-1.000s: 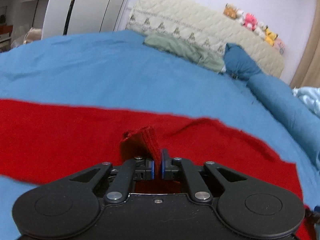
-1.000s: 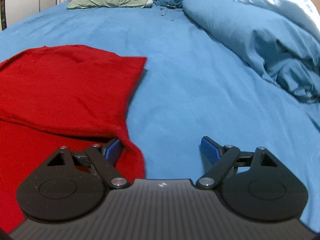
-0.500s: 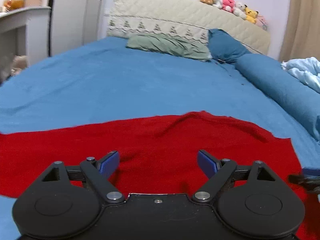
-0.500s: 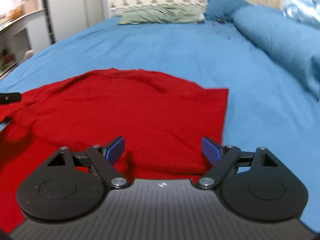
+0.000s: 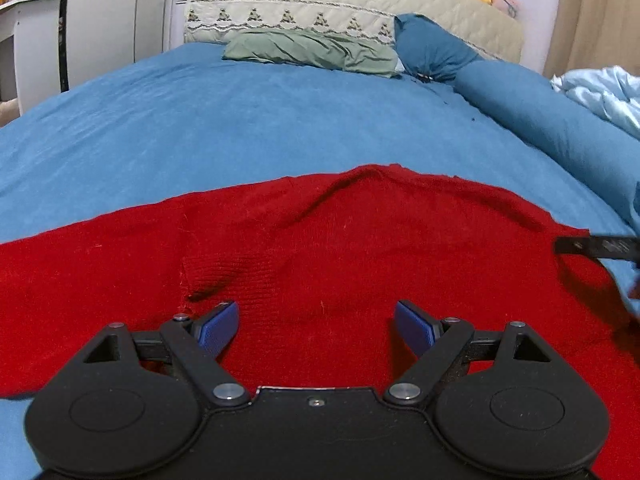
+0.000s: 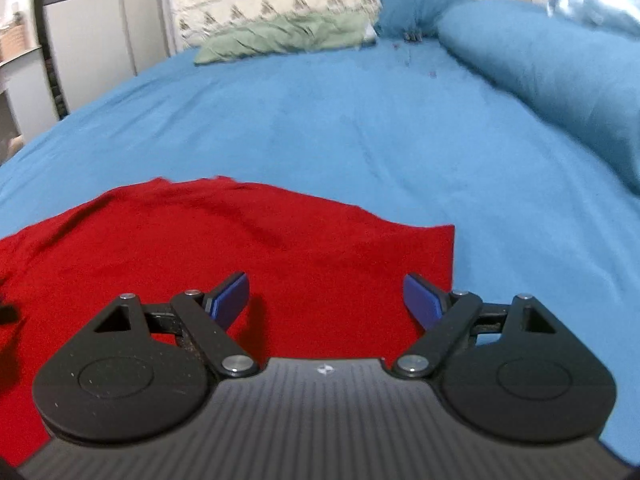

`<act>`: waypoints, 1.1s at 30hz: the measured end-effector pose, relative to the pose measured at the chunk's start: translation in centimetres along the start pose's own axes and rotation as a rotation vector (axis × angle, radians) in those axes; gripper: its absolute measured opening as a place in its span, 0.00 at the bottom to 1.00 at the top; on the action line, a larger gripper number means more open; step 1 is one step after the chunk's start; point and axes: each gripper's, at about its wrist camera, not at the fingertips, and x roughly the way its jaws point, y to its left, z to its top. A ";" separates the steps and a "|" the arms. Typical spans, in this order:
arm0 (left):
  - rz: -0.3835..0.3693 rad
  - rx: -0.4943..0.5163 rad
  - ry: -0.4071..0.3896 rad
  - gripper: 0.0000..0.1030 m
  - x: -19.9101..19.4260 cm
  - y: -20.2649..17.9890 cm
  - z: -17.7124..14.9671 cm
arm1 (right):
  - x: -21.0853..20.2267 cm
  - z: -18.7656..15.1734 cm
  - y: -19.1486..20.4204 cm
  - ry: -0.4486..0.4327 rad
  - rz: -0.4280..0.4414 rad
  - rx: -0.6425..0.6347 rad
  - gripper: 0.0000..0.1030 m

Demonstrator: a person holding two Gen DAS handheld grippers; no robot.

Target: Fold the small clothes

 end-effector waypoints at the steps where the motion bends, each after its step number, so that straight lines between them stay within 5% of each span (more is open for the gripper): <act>1: -0.003 0.002 0.001 0.86 0.0 0.1 -0.1 | 1.5 0.4 -0.8 0.036 -0.018 0.026 0.97; 10: 0.003 -0.011 -0.013 0.87 -1.4 0.1 0.1 | 2.4 1.8 -2.0 0.031 -0.042 0.059 0.97; 18: 0.102 -0.055 -0.122 0.88 -10.5 2.7 2.5 | -9.9 2.2 3.2 -0.057 0.051 -0.083 0.98; 25: 0.223 -0.198 -0.195 1.00 -16.6 10.5 2.5 | -16.3 2.5 10.1 -0.086 0.163 -0.149 1.00; 33: 0.404 -0.413 -0.177 1.00 -18.6 21.6 -1.3 | -14.7 0.6 21.1 -0.032 0.274 -0.200 1.00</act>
